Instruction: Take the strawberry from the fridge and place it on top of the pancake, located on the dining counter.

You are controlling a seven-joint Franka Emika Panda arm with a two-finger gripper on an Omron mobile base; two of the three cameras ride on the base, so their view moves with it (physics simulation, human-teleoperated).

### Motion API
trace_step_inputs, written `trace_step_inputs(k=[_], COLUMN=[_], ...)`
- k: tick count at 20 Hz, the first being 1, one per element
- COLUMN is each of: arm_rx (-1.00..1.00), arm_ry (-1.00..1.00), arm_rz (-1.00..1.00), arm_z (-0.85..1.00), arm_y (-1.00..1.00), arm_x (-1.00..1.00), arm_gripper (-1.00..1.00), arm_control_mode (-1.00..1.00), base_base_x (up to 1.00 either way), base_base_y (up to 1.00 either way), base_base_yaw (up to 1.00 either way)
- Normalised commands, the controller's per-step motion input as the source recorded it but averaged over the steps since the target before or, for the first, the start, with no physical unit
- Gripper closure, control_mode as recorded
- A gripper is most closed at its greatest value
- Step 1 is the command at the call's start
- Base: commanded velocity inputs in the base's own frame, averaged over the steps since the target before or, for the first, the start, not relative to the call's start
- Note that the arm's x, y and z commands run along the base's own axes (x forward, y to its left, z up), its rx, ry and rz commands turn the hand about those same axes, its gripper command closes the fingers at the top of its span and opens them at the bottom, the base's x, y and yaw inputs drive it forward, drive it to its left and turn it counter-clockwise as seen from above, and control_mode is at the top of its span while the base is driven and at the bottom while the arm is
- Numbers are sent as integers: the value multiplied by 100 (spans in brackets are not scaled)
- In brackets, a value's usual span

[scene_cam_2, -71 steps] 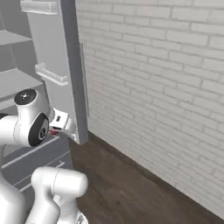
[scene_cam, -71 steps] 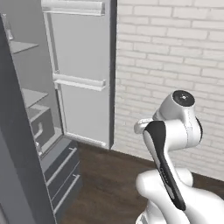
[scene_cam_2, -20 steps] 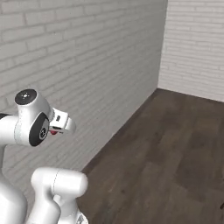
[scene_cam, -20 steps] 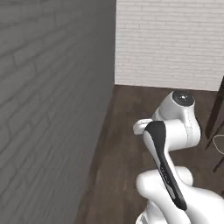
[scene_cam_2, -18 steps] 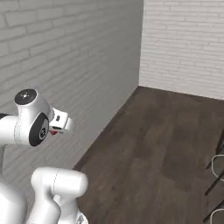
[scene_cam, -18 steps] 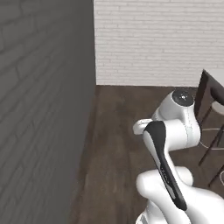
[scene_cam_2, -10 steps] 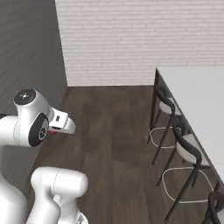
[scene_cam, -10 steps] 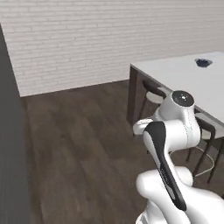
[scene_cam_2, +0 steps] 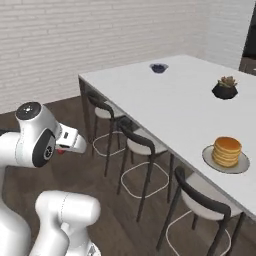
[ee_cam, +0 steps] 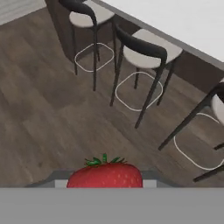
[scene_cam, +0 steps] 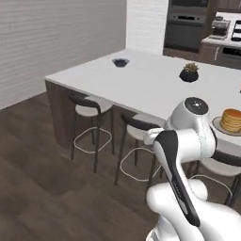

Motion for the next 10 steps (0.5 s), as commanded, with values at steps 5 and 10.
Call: trace_step_inputs(k=[5,10], arm_rx=[0,0], arm_ry=[0,0], arm_rz=[0,0], arm_z=[0,0], arm_y=[0,0], arm_x=[0,0], arm_gripper=[100,100], arm_control_mode=[100,100], base_base_x=[34,56], base_base_y=[-26,-20], base_base_yaw=[-79,-73])
